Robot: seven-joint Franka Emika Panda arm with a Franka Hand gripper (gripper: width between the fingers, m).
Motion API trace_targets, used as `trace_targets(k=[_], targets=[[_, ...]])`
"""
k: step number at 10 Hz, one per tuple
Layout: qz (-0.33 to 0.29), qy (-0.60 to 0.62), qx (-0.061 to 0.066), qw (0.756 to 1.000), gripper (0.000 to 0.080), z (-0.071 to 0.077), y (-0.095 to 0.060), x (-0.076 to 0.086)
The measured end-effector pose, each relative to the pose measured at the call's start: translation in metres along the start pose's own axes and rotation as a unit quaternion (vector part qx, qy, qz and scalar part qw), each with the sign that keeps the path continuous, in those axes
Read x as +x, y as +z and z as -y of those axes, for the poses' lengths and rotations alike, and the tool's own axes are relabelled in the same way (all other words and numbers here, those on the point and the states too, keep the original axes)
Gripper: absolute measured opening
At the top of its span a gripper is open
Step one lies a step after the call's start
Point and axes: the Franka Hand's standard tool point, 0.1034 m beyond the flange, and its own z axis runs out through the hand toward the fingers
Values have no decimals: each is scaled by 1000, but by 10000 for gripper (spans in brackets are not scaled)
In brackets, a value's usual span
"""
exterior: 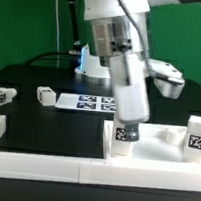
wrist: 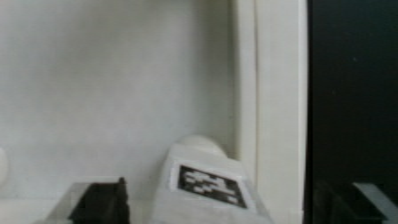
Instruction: Assemble square table
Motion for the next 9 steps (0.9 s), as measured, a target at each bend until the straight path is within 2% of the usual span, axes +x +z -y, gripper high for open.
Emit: trace_targets(k=[1, 2, 5, 6, 7, 8, 9], targets=[[-1, -97, 1, 995, 615, -4, -1, 1], [-11, -138, 11, 990, 615, -6, -3, 5], [-16, -253, 3, 967, 648, -7, -2, 8], [-27, -383, -14, 923, 648, -10, 1, 14], [-36, -469, -32, 882, 648, -10, 1, 12], [-39, -521, -42, 851, 648, -9, 2, 7], [-39, -510, -41, 858, 648, -9, 2, 8]])
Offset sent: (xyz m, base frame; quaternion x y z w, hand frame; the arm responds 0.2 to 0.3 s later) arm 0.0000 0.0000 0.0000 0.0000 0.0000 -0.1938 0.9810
